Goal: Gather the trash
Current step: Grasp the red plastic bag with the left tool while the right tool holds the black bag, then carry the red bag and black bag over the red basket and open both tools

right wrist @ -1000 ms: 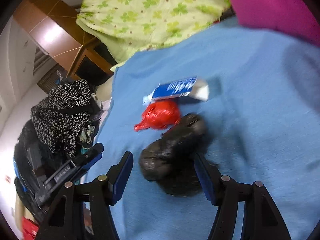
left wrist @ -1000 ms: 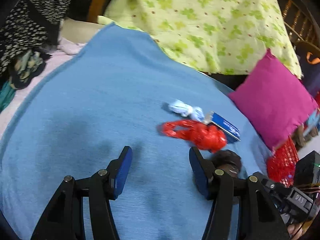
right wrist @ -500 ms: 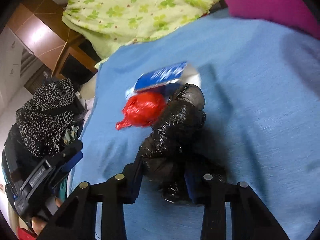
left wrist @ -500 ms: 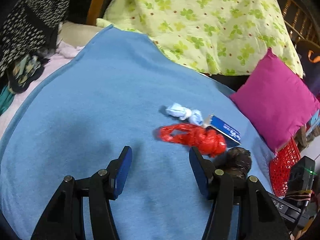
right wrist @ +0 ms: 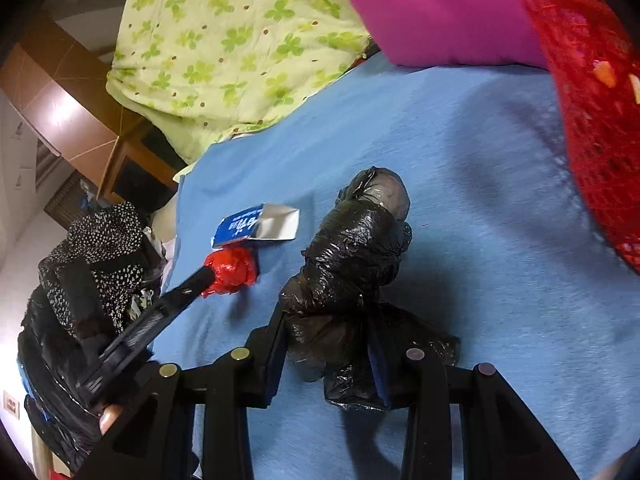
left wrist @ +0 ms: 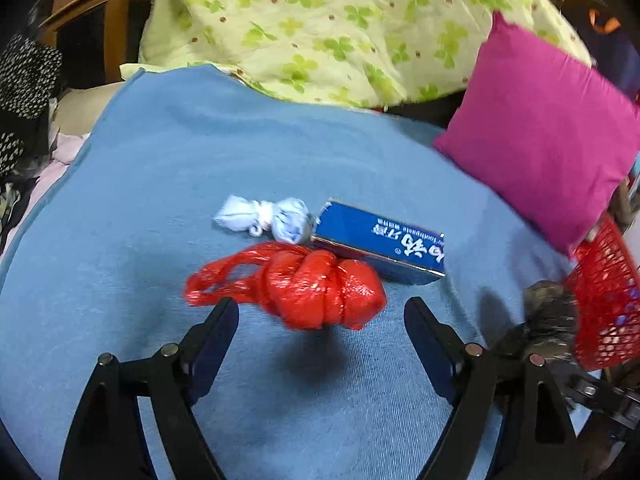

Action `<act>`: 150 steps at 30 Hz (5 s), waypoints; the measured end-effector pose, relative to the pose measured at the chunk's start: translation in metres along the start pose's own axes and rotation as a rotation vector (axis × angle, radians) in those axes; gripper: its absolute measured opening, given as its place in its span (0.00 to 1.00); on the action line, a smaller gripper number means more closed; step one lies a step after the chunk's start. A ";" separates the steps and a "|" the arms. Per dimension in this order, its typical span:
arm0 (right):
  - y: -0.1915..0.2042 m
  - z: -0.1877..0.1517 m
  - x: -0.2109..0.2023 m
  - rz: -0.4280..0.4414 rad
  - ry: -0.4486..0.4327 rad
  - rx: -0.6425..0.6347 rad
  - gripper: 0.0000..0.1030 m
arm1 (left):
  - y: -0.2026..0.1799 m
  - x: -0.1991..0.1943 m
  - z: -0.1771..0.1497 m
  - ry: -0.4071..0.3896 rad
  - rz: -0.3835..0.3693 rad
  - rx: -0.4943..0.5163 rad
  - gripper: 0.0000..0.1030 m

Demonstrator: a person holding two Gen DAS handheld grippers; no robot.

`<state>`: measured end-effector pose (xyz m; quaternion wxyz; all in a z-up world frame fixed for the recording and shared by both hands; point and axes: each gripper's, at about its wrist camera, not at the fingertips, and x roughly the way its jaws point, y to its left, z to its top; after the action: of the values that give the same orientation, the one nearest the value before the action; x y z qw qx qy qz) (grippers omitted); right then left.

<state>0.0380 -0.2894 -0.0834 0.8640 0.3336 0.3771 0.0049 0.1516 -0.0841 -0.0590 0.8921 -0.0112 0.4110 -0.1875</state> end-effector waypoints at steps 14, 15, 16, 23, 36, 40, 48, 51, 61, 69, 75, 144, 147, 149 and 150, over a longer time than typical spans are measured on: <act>0.000 0.000 -0.006 0.012 0.006 -0.049 0.38 | 0.012 0.025 0.004 0.045 0.011 -0.042 0.70; 0.002 -0.001 -0.007 0.007 0.003 -0.067 0.38 | 0.012 0.024 0.003 0.045 0.008 -0.042 0.69; 0.006 -0.002 -0.008 0.002 0.000 -0.087 0.38 | 0.013 0.021 0.002 0.045 0.002 -0.043 0.68; 0.015 -0.004 -0.016 0.009 -0.020 -0.119 0.38 | 0.012 -0.008 -0.012 0.022 -0.014 0.005 0.67; 0.034 -0.005 -0.042 0.015 -0.093 -0.202 0.38 | 0.003 -0.075 -0.042 -0.068 -0.021 0.083 0.67; 0.036 -0.004 -0.050 0.015 -0.114 -0.220 0.38 | -0.010 -0.082 -0.054 -0.077 -0.016 0.107 0.67; 0.034 -0.002 -0.065 0.026 -0.146 -0.242 0.38 | -0.044 -0.100 -0.066 -0.128 0.063 0.190 0.67; 0.032 0.000 -0.071 0.021 -0.159 -0.245 0.38 | -0.052 -0.102 -0.066 -0.116 0.083 0.182 0.67; 0.020 0.005 -0.090 0.042 -0.191 -0.228 0.38 | -0.080 -0.113 -0.055 -0.147 0.219 0.231 0.67; 0.019 0.006 -0.103 0.056 -0.217 -0.245 0.38 | -0.099 -0.124 -0.049 -0.171 0.257 0.254 0.67; 0.021 0.003 -0.111 0.065 -0.238 -0.265 0.38 | -0.110 -0.130 -0.048 -0.192 0.268 0.278 0.67; -0.033 0.015 -0.225 0.035 -0.546 -0.251 0.38 | -0.224 -0.164 -0.015 -0.309 0.229 0.481 0.67; -0.038 0.018 -0.229 0.034 -0.553 -0.237 0.38 | -0.231 -0.163 -0.014 -0.309 0.219 0.489 0.67; -0.042 0.018 -0.232 0.030 -0.558 -0.227 0.38 | -0.235 -0.162 -0.013 -0.312 0.215 0.494 0.67; -0.044 0.019 -0.233 0.029 -0.561 -0.222 0.38 | -0.237 -0.162 -0.012 -0.312 0.212 0.496 0.67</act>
<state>-0.1273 -0.3954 0.0514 0.9655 0.2306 0.1161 -0.0338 -0.0301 -0.2474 0.0926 0.9345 0.2213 0.2095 -0.1840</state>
